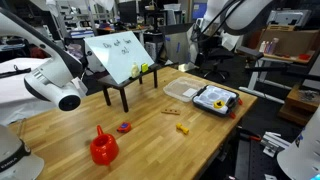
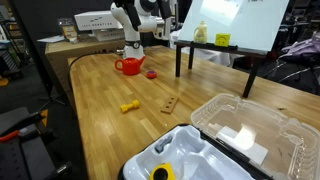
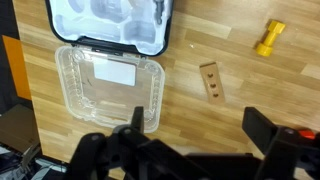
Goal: Move the orange teapot to the right side of the table
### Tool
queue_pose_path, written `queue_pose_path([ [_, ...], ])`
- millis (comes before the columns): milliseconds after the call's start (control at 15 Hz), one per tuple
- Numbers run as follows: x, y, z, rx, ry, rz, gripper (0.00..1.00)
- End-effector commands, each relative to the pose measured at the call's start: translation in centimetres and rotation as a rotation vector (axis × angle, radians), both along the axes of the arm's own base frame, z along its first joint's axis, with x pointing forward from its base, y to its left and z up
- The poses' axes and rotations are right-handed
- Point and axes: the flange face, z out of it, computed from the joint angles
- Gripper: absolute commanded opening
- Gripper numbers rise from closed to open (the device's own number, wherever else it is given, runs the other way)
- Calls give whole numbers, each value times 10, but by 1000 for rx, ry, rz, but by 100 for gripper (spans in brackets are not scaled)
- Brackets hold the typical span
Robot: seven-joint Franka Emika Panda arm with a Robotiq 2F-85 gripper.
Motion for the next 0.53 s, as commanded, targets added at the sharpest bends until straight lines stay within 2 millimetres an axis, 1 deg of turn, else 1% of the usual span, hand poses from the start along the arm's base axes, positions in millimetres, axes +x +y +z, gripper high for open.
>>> queue_pose_path([
  [0, 0, 0, 1, 1, 1, 0, 100],
  [267, 9, 15, 1, 5, -1, 5, 100],
  [467, 6, 19, 2, 5, -4, 18, 100],
])
